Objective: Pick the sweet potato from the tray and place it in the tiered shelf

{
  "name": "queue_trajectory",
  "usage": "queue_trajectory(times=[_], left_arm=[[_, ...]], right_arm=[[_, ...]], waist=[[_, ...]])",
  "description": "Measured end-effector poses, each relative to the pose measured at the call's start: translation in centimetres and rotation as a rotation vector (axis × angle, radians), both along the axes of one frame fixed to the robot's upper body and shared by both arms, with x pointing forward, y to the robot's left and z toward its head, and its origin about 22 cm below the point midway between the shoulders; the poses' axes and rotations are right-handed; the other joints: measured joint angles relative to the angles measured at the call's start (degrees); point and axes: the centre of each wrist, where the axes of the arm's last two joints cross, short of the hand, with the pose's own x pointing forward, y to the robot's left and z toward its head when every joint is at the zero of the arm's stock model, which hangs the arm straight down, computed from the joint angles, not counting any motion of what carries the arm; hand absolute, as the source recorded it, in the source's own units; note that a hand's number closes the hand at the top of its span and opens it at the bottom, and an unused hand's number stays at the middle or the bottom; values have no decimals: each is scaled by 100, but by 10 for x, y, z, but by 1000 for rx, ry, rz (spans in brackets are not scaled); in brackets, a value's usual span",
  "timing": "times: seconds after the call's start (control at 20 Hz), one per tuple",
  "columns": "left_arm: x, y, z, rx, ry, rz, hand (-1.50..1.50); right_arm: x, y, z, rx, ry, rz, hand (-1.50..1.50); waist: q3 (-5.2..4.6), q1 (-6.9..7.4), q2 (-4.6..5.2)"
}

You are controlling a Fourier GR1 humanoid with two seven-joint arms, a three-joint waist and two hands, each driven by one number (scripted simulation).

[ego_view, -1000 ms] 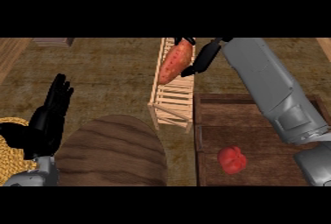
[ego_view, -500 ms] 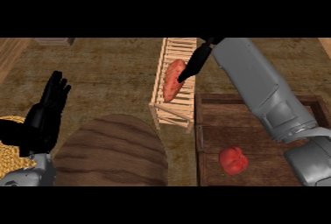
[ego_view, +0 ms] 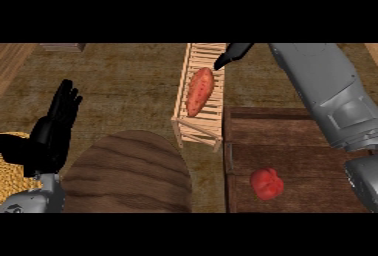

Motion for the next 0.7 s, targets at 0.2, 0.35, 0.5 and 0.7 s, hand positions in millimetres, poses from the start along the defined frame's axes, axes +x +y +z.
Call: queue_trajectory(times=[0.2, 0.35, 0.5, 0.7], left_arm=[[-1, -7, -3, -8, -4, -7, 0], [0, -10, -3, -3, -12, -17, 0], [2, -13, 2, 1, -18, -29, 0], [6, -17, 5, -1, -32, -39, 0]], right_arm=[[4, -30, 22, 40, 41, -76, -150], [5, -56, 29, 43, 75, -136, -150], [3, -93, 40, 45, 103, -187, -150], [-3, -133, 52, 29, 113, -249, -150]], waist=[[-1, 40, 30], [0, 104, 72], [3, 159, 105], [10, 254, 172]])
